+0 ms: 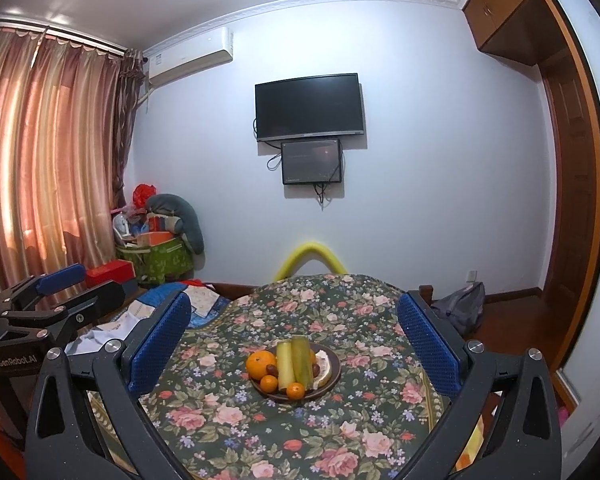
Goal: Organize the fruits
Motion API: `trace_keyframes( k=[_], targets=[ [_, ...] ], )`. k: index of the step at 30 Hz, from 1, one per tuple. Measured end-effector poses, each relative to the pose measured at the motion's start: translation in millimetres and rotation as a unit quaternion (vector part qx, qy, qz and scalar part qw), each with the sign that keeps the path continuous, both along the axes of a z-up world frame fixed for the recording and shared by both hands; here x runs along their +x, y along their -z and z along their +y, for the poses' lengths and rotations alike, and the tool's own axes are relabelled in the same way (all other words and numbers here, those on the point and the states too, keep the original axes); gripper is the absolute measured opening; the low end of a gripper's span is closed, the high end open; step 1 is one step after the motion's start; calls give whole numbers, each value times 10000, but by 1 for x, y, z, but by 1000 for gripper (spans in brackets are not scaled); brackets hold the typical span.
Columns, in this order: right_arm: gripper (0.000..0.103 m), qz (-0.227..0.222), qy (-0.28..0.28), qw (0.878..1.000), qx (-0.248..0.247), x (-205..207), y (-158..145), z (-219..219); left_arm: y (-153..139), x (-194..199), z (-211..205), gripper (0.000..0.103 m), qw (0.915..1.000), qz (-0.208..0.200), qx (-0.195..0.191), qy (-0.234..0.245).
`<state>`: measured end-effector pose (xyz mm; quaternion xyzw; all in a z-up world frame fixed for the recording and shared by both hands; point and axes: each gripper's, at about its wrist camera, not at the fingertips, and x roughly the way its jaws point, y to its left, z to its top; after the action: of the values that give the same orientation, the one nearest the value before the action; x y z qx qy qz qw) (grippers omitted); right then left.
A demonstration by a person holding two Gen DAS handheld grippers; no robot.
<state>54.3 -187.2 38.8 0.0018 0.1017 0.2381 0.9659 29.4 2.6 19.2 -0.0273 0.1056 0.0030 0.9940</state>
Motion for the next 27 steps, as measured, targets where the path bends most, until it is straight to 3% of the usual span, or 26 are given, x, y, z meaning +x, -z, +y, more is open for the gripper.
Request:
trace_keyframes(
  k=[27],
  targets=[
    [103, 62, 28, 10000, 32, 2, 2, -2, 1, 7, 2, 103, 9998, 140, -45, 147]
  ],
)
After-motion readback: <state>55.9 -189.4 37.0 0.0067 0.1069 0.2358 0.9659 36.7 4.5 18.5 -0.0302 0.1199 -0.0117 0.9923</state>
